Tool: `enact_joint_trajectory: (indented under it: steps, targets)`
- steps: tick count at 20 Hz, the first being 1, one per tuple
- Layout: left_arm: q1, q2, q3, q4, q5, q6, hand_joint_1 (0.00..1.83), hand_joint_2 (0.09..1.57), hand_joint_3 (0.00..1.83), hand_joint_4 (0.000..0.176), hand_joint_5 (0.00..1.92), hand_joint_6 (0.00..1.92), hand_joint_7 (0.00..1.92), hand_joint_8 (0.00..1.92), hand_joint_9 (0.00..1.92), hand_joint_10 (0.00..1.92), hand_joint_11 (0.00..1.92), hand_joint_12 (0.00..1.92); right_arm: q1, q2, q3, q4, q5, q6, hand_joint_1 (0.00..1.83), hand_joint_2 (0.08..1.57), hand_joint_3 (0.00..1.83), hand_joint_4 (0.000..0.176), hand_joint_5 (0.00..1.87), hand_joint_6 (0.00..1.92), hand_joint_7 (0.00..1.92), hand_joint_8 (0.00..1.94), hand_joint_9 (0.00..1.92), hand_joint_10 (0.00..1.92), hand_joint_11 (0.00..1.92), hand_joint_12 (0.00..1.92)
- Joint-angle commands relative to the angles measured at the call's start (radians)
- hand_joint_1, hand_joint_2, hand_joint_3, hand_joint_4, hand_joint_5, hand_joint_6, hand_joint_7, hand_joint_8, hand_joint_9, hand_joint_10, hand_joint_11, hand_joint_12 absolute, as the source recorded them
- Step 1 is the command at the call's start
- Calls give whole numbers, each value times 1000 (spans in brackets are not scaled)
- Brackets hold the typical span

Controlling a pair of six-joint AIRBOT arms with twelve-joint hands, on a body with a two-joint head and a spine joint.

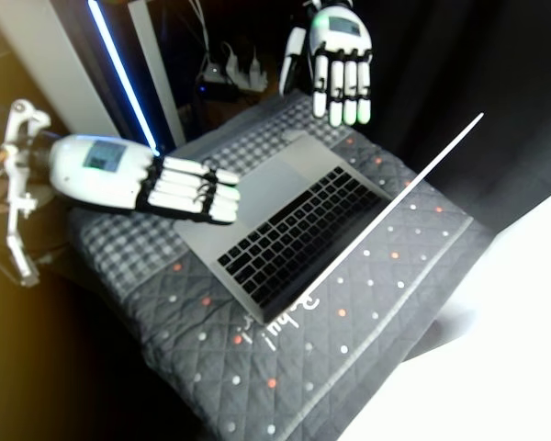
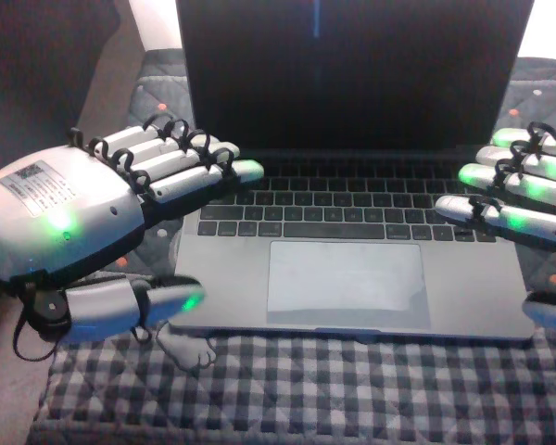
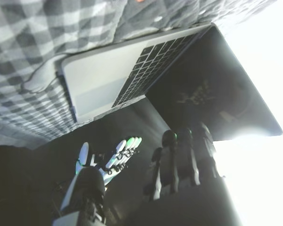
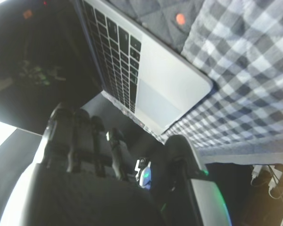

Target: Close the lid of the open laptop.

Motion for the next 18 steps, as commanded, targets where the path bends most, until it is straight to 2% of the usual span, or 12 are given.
enact_joint_trajectory:
  steps: [1,2,3,6,8,9,10,11,12,15,17,18]
  targets:
    - [-10,1,-4,-13,-104,-2,379,1448,9,58,63,76,83,4,59,106,0,946,4,7,4,12,112,-4,196,1415,24,98,0,0,0,0,0,0,0,0]
    - [-9,-1,-5,-8,-94,-4,310,1460,5,96,34,44,53,2,39,81,0,755,4,7,4,12,112,-4,165,1415,19,105,0,0,0,0,0,0,0,0]
    - [-9,-4,-5,-3,-87,-11,303,1475,4,62,35,29,54,2,40,68,0,639,4,8,4,12,112,-4,205,1414,13,95,0,0,0,0,0,0,0,0]
    - [8,-26,-1,27,-44,-51,213,1482,4,75,31,12,99,9,76,65,0,742,4,8,5,12,112,-4,144,1416,9,92,0,0,0,0,0,0,0,0]
    - [31,-43,2,29,-29,-65,131,1491,5,78,74,19,96,4,49,42,0,442,4,8,6,12,113,-4,198,1415,4,91,0,0,0,0,0,0,0,0]
    - [48,-58,8,28,-25,-86,213,1482,0,48,89,22,118,11,76,52,0,418,4,8,6,12,113,-4,195,1414,4,105,0,0,0,0,0,0,0,0]
    - [57,-71,13,28,-13,-100,292,1456,0,18,133,34,165,22,116,76,0,587,4,8,6,12,113,-4,192,1411,2,118,0,0,0,0,0,0,0,0]
    - [66,-84,16,28,2,-102,251,1459,0,1,134,30,177,22,125,84,0,637,4,8,6,12,113,-4,192,1412,2,110,0,0,0,0,0,0,0,0]
    - [70,-90,17,29,10,-102,155,1483,9,0,137,28,188,22,134,90,0,649,4,8,6,12,113,-4,188,1414,3,112,0,0,0,0,0,0,0,0]
    - [78,-110,24,29,31,-108,159,1486,1,0,215,31,264,19,186,102,0,701,5,8,7,12,115,-4,180,1420,3,101,0,0,0,0,0,0,0,0]
    - [83,-115,27,29,36,-117,126,1500,5,0,208,16,245,4,175,89,0,754,5,8,10,12,121,-4,199,1425,4,106,0,0,0,0,0,0,0,0]
    - [86,-118,30,29,36,-125,97,1503,4,0,199,10,236,1,165,83,0,755,5,8,12,12,127,-4,219,1422,2,123,0,0,0,0,0,0,0,0]
